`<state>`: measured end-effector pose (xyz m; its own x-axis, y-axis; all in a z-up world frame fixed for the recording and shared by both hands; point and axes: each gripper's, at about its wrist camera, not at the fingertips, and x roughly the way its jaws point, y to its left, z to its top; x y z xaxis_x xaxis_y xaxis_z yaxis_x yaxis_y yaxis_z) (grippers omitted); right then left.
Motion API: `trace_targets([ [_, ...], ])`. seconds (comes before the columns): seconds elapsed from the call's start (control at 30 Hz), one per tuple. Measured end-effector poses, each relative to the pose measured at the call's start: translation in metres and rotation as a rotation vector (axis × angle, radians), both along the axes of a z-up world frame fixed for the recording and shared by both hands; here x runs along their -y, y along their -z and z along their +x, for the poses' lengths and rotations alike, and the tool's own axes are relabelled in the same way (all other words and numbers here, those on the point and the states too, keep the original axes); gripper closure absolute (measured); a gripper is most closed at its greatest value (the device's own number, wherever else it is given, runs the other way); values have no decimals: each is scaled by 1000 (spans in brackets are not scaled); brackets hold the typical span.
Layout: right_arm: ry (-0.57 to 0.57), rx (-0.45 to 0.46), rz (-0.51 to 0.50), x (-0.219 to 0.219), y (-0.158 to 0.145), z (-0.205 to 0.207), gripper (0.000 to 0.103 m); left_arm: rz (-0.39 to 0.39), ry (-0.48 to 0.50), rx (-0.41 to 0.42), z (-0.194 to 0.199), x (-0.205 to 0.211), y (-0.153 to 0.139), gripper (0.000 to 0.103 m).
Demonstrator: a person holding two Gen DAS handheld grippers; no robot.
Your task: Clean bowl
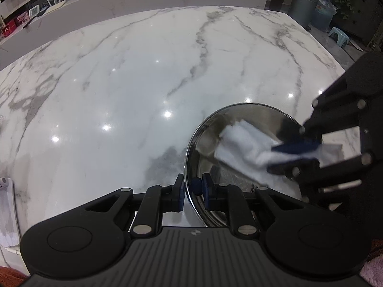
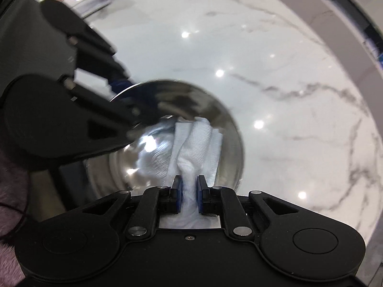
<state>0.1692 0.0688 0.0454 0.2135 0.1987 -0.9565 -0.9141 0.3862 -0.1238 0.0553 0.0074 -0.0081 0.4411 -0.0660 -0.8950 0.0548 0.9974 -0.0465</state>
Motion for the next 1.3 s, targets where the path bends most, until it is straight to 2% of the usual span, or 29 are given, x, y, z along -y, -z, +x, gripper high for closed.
trace_targets([
  [0.1, -2, -1, 1, -5, 7, 1, 93, 1, 0, 0, 0, 0, 0, 90],
  [0.2, 2, -47, 19, -12, 14, -6, 92, -1, -2, 0, 0, 0, 0, 90],
  [0.3, -22, -115, 32, 29, -9, -2, 91, -1, -1, 0, 0, 1, 0, 90],
  [0.4, -28, -173, 41, 40, -17, 3, 91, -4, 0, 1, 0, 0, 0, 90],
  [0.6, -9, -164, 48, 49, -17, 10, 92, -31, -24, -15, -1, -1, 1, 90],
  [0.8, 32, -180, 81, 59, -18, 19, 92, -80, -37, -59, -9, 0, 6, 79],
  [1.0, 72, -204, 117, 70, -18, 29, 92, -124, -42, -64, -17, -3, 4, 77],
  [1.1, 82, -205, 122, 78, -24, 23, 92, -108, -38, -42, -17, -3, 1, 81],
  [1.17, 82, -203, 117, 69, -17, 27, 92, -97, -35, -31, -15, -4, -1, 84],
  [1.23, 82, -203, 112, 81, -25, 16, 92, -80, -32, -24, -13, -3, -2, 88],
  [1.3, 86, -218, 117, 86, -33, 7, 92, -34, -26, -8, -9, 0, -4, 93],
])
